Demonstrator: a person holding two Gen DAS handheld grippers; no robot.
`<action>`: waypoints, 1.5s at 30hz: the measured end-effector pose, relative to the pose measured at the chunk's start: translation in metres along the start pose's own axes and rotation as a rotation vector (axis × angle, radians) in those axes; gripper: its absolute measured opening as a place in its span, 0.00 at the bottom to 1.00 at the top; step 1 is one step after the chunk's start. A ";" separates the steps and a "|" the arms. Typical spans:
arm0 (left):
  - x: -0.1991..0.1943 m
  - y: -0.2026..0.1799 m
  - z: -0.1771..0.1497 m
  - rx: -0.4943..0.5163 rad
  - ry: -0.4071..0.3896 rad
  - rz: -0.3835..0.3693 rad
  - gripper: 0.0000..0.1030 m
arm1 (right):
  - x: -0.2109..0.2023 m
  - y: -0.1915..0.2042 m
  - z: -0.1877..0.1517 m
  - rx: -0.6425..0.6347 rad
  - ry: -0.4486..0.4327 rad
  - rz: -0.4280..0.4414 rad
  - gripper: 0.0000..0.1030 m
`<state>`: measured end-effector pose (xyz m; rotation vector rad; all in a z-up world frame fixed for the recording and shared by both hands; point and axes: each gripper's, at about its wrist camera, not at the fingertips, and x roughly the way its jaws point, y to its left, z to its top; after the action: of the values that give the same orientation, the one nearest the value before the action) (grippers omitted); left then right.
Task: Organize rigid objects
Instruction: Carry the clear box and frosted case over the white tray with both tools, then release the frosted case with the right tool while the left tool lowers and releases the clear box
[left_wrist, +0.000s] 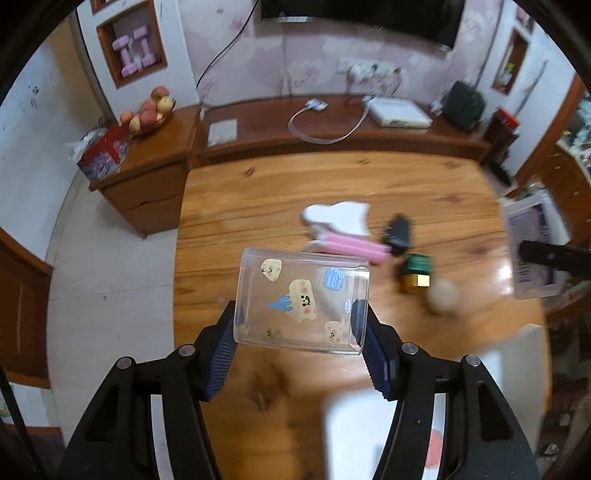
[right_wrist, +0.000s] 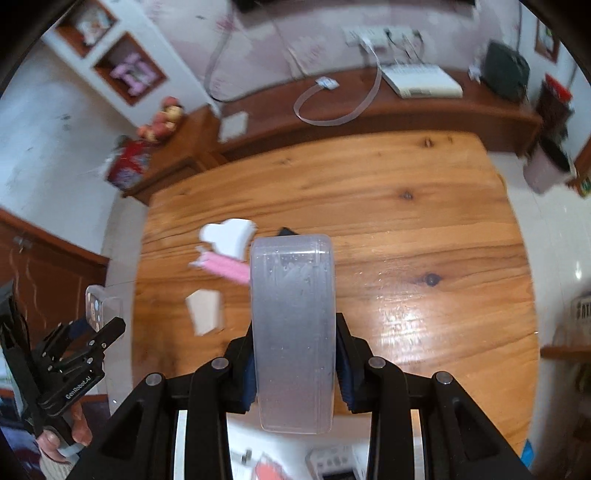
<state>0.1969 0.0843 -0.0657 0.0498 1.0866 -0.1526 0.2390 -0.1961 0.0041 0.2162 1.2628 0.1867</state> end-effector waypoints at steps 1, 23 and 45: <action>-0.018 -0.007 -0.005 0.004 -0.022 -0.025 0.62 | -0.012 0.005 -0.007 -0.019 -0.019 0.006 0.33; -0.029 -0.070 -0.148 -0.110 0.013 -0.138 0.63 | -0.044 0.036 -0.232 -0.352 -0.074 0.076 0.33; 0.023 -0.087 -0.184 -0.114 0.095 -0.109 0.63 | 0.029 0.036 -0.258 -0.375 0.098 0.036 0.39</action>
<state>0.0330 0.0170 -0.1684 -0.1060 1.1920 -0.1872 0.0001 -0.1386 -0.0872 -0.0950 1.2961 0.4640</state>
